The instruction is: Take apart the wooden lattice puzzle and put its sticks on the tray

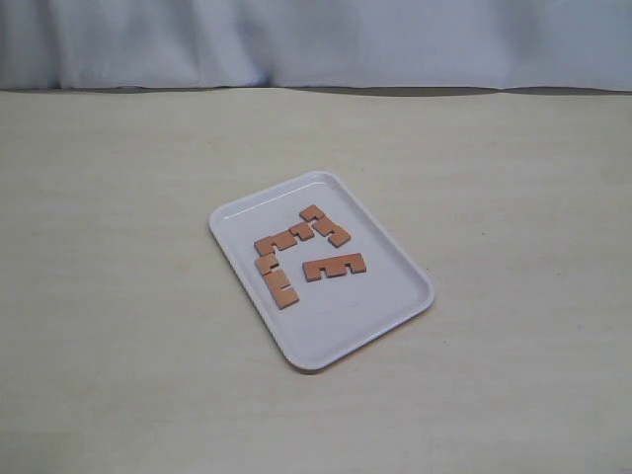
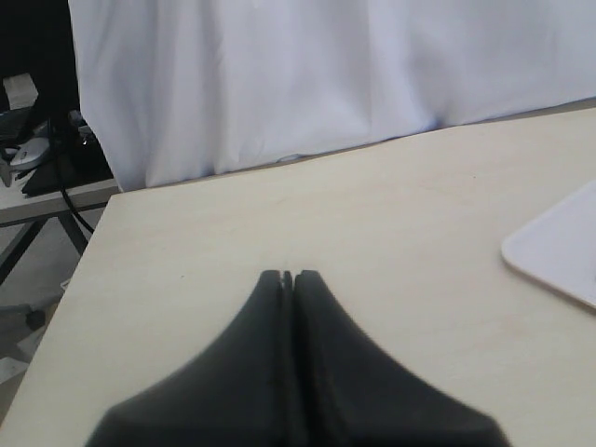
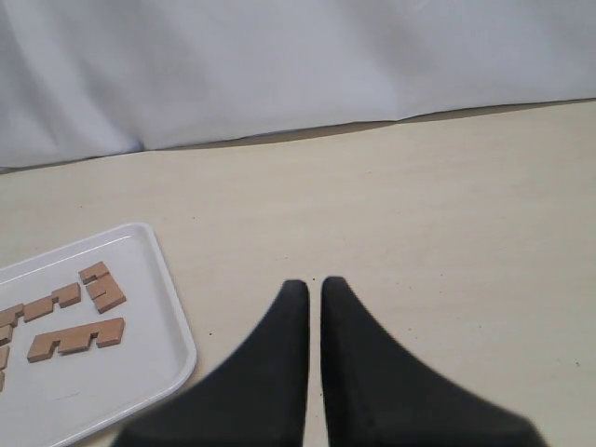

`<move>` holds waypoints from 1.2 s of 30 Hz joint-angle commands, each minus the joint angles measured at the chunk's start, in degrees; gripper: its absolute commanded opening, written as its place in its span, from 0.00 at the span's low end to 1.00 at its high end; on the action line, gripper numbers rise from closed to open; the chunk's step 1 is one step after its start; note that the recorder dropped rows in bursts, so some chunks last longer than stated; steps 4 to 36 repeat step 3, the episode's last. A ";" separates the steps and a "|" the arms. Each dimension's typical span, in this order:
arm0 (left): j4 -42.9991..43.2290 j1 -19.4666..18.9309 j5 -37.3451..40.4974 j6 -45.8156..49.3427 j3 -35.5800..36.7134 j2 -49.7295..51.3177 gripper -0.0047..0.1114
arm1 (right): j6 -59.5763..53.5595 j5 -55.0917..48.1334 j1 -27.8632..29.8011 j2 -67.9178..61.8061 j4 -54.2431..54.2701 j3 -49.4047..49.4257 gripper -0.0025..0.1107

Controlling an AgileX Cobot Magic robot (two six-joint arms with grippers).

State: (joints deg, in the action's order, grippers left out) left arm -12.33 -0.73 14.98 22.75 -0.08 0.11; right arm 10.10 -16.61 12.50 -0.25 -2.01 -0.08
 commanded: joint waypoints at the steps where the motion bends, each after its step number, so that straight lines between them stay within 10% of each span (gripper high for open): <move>1: -0.33 -0.22 -0.68 -0.07 0.08 -0.11 0.04 | 0.00 0.03 0.14 0.25 0.05 0.08 0.06; 36: -0.33 -0.22 -0.68 -0.07 0.08 -0.11 0.04 | 0.00 0.03 0.14 0.25 0.05 0.08 0.06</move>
